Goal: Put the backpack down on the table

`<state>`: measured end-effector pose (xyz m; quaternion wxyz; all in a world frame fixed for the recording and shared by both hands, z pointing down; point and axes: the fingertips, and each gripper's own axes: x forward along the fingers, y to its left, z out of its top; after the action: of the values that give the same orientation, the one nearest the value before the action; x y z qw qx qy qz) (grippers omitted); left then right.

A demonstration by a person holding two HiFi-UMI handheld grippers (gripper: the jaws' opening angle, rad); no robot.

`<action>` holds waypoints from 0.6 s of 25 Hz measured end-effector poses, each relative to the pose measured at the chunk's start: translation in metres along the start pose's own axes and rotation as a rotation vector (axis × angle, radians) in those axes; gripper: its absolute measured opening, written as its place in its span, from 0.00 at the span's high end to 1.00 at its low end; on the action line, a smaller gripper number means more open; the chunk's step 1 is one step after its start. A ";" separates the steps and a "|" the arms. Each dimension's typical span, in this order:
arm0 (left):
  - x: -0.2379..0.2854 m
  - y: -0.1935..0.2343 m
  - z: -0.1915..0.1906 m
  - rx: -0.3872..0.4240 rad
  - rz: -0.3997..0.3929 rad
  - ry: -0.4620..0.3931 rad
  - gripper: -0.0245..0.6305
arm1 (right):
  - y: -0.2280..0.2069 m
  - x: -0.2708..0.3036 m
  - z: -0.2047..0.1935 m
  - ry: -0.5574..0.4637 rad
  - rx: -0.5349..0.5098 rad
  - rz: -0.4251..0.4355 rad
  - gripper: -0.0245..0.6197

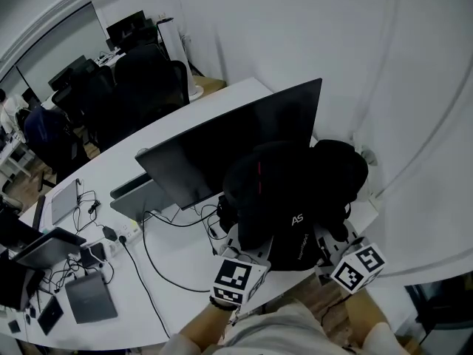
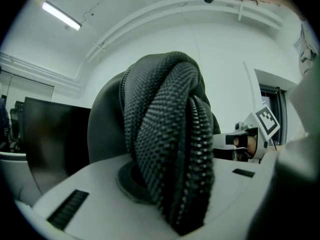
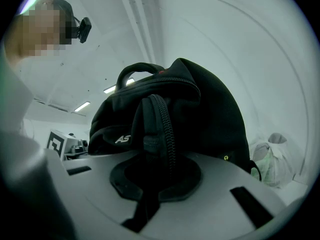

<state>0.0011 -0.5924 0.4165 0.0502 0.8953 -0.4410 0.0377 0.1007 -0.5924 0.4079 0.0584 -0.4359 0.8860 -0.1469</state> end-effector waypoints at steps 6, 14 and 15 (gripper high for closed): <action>0.039 0.023 -0.008 0.007 0.032 0.007 0.89 | -0.036 0.034 -0.005 0.027 0.009 0.001 0.93; 0.077 0.041 -0.020 0.044 0.064 0.013 0.89 | -0.072 0.066 -0.012 0.041 0.027 0.011 0.93; 0.081 0.042 -0.023 0.043 0.068 0.017 0.89 | -0.077 0.068 -0.013 0.041 0.031 0.009 0.93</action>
<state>0.0163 -0.6791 0.4508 0.0334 0.8803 -0.4698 0.0562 0.1134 -0.6878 0.4461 0.0478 -0.4278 0.8866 -0.1691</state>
